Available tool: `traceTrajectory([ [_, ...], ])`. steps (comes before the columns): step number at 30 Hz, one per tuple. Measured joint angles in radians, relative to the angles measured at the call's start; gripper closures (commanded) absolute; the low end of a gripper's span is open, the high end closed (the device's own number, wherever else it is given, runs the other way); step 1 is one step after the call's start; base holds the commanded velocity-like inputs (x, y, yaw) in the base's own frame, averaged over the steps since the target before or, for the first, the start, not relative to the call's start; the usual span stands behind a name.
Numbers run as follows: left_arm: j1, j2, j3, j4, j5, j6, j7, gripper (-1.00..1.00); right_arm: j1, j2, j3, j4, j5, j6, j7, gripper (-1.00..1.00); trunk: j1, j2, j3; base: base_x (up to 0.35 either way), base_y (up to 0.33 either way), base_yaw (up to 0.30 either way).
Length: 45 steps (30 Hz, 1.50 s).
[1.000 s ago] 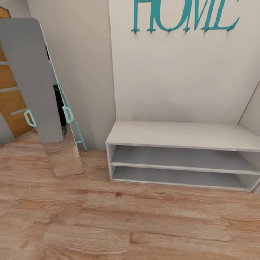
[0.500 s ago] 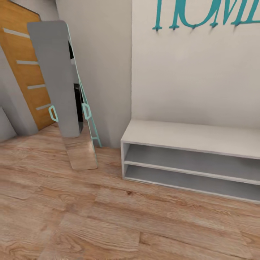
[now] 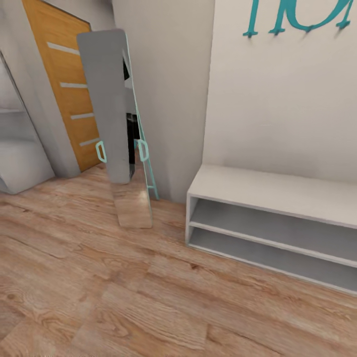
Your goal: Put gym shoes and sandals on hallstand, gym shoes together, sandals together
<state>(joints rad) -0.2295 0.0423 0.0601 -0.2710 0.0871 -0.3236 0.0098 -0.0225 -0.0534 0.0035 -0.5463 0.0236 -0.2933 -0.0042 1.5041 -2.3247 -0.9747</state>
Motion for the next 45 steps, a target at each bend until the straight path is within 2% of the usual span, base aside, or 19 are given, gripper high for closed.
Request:
traceTrajectory([
  [12, 0.0, 0.001, 0.001, 0.001, -0.001, -0.039, 0.0, -1.0, 0.0, 0.0, 0.001, 0.0, 0.0, 0.0, 0.0, -1.0, 0.0, 0.0, -0.005, 0.243, 0.214, 0.274],
  [37, 0.0, 0.001, 0.001, 0.001, 0.0, -0.042, 0.0, -1.0, 0.0, 0.0, 0.001, 0.0, 0.0, 0.0, 0.0, -1.0, 0.0, 0.0, -0.014, 0.242, 0.247, 0.274],
  [45, 0.0, 0.001, 0.001, 0.001, 0.0, -0.042, 0.0, -1.0, 0.0, 0.0, 0.001, 0.0, 0.0, 0.0, 0.0, -1.0, 0.0, 0.0, -0.018, 0.251, 0.147, 0.274],
])
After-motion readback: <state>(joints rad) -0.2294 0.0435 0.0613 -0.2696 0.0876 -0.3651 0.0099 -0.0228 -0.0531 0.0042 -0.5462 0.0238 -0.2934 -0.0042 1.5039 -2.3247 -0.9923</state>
